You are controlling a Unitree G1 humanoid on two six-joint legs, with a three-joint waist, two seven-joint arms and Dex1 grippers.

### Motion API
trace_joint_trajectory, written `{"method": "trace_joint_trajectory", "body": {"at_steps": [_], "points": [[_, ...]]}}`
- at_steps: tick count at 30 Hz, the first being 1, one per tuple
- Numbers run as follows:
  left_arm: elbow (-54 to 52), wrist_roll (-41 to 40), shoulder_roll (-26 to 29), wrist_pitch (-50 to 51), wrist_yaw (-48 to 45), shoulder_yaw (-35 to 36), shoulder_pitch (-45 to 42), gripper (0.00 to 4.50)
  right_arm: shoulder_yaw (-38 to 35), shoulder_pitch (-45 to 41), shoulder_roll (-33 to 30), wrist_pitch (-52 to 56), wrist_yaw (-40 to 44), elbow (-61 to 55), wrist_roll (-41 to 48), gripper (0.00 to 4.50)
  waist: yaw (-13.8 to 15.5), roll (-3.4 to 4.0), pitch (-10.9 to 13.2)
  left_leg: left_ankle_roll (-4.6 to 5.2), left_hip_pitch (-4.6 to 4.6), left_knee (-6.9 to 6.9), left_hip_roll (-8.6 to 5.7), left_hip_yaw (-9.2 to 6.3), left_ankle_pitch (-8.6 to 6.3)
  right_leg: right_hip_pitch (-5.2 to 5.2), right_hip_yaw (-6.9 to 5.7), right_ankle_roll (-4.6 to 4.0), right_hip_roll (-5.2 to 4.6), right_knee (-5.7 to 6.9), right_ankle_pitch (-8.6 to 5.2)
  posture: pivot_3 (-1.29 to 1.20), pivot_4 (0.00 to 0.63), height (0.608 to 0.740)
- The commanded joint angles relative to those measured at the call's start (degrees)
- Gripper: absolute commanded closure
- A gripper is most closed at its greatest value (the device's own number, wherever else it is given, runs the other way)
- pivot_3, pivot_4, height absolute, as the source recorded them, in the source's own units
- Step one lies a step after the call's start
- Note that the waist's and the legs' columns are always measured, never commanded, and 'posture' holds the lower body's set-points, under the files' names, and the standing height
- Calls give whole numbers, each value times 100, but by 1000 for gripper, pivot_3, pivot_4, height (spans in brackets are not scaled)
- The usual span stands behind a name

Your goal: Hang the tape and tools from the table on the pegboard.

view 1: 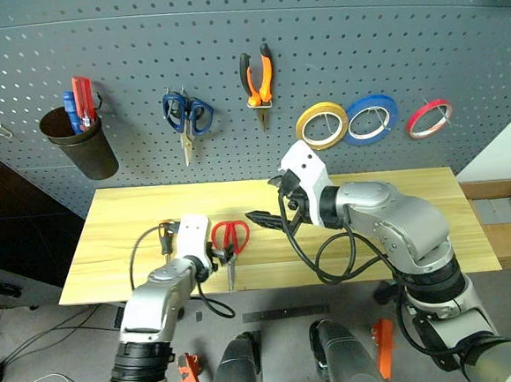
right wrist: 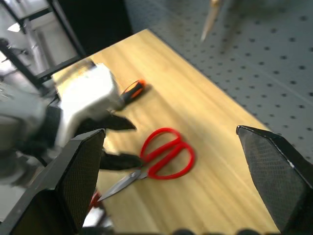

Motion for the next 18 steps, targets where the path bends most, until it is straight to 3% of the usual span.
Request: {"method": "trace_joint_trajectory", "body": {"at_steps": [1, 8, 13, 16, 18], "points": [[177, 208, -215, 246, 266, -52, -175, 577, 64, -18, -43, 69, -45, -301, 130, 48, 1, 0, 0, 0, 0, 0, 0, 0, 0, 0, 0, 0, 0, 1, 0, -67, 225, 740], [855, 291, -758, 564, 619, 214, -498, 577, 187, -11, -151, 121, -28, -400, 235, 48, 4, 0, -13, 0, -1, -1, -3, 1, 0, 1, 1, 0, -4, -4, 0, -81, 225, 740], [965, 207, -986, 771, 586, 342, -602, 577, 462, 20, -644, 47, 368, -668, 431, 48, -4, 13, -40, 0, 1, 0, -4, 1, 0, 8, -1, 1, -4, -7, 0, -90, 227, 740], [868, 178, -1059, 930, 578, 406, -604, 1166, 496, 45, -933, 7, 585, -772, 563, 0, -4, 17, -52, 0, 3, -1, -3, 0, 0, 13, -2, 2, -3, -10, 0, -91, 229, 740], [860, 192, -1072, 968, 567, 432, -608, 1858, 481, 60, -1089, -19, 683, -775, 627, 0, -4, 18, -53, 0, 12, -1, -3, 0, 0, 26, -4, 2, -3, -14, -1, -91, 229, 740]]}}
